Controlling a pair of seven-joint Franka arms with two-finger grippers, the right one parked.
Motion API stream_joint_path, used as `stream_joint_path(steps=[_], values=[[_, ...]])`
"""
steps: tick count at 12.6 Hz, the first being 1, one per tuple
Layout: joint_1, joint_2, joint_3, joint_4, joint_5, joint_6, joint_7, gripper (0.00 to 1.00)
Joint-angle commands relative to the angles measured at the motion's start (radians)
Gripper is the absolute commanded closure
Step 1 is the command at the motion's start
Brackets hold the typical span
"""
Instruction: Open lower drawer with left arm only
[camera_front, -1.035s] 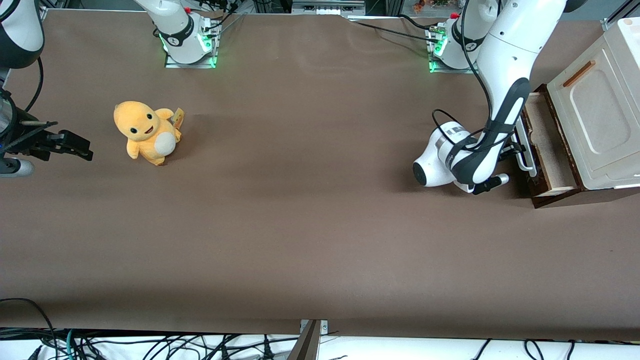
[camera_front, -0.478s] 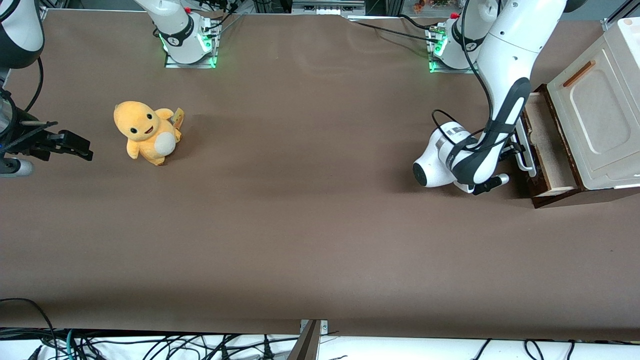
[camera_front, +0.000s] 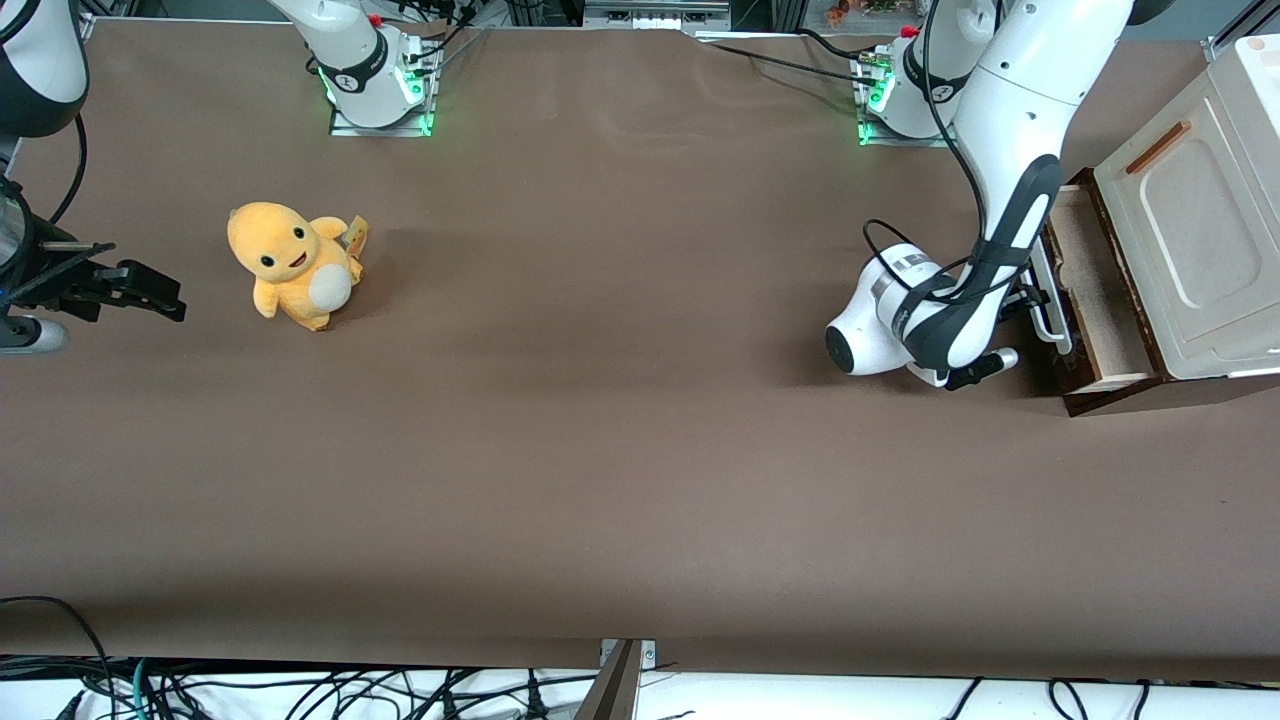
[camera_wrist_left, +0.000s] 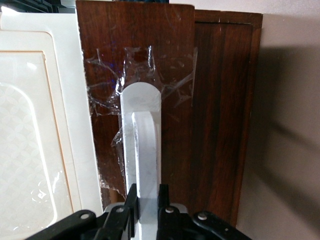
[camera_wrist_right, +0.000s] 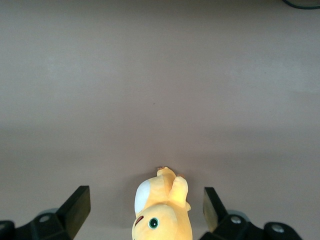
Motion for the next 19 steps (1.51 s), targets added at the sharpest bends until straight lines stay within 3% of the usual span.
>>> stream_joint_path(steps=[1,8,10,12,17,18,19], values=[[-0.007,0.009,-0.001,0.041,-0.039,-0.023,0.001,0.87],[-0.007,0.011,-0.003,0.044,-0.045,-0.037,0.009,0.86],[-0.005,0.014,-0.001,0.044,-0.045,-0.037,0.009,0.53],[-0.005,0.012,-0.001,0.044,-0.045,-0.037,0.009,0.43],[-0.007,0.009,-0.003,0.047,-0.045,-0.037,0.009,0.37],[-0.005,0.003,-0.016,0.047,-0.052,-0.038,0.009,0.28],[-0.004,0.003,-0.03,0.065,-0.065,-0.037,0.009,0.07]])
